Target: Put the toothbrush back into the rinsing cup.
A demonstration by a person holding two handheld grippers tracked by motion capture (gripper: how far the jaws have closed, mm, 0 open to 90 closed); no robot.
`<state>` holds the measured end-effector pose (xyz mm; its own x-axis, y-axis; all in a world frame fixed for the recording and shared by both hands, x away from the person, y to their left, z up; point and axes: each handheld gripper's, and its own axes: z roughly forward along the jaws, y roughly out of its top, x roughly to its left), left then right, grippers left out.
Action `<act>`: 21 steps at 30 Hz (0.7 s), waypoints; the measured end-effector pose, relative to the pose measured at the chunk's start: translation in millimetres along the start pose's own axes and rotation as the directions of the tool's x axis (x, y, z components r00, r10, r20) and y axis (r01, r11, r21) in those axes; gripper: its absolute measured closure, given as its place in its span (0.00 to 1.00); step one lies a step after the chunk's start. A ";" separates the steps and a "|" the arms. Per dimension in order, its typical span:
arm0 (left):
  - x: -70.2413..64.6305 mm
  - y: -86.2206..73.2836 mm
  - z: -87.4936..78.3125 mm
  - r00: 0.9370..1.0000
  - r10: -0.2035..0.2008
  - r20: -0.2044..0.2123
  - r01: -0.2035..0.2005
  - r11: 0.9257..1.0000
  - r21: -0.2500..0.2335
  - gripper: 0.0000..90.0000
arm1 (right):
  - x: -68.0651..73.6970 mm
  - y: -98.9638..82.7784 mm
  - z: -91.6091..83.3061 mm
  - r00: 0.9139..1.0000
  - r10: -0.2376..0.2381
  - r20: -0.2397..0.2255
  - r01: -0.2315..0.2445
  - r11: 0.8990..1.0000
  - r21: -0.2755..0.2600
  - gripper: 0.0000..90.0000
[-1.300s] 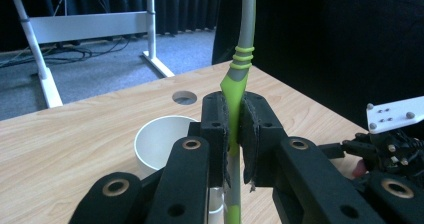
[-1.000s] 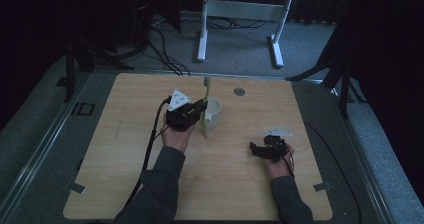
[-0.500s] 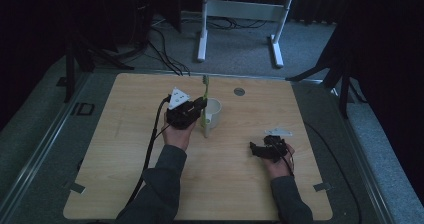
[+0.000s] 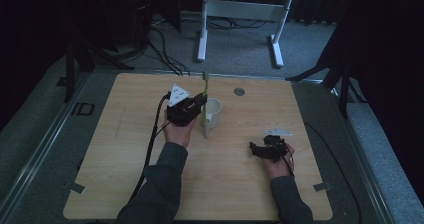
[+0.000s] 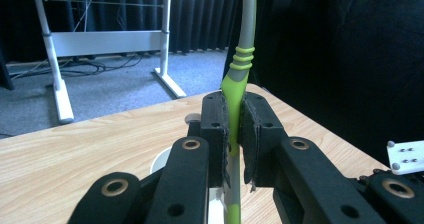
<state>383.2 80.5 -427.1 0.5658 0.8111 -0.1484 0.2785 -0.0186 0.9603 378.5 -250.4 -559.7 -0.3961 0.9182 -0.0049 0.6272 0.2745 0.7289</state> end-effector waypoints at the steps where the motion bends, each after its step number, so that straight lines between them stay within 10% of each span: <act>1: 0.0 -0.1 0.4 1.000 -0.001 -0.002 0.001 1.000 -0.003 0.90 | 0.0 0.0 0.0 1.000 0.000 0.000 0.000 1.000 0.000 0.23; 21: -9.0 -5.9 13.8 0.999 0.029 -0.042 -0.030 0.999 -0.025 0.90 | 0.0 0.1 0.1 1.000 -0.001 0.000 0.001 1.000 0.000 0.23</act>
<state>387.2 65.3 -434.6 0.5406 0.8340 -0.1103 0.2417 -0.0284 0.9699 378.6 -250.4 -559.7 -0.3966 0.9180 -0.0052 0.6270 0.2750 0.7289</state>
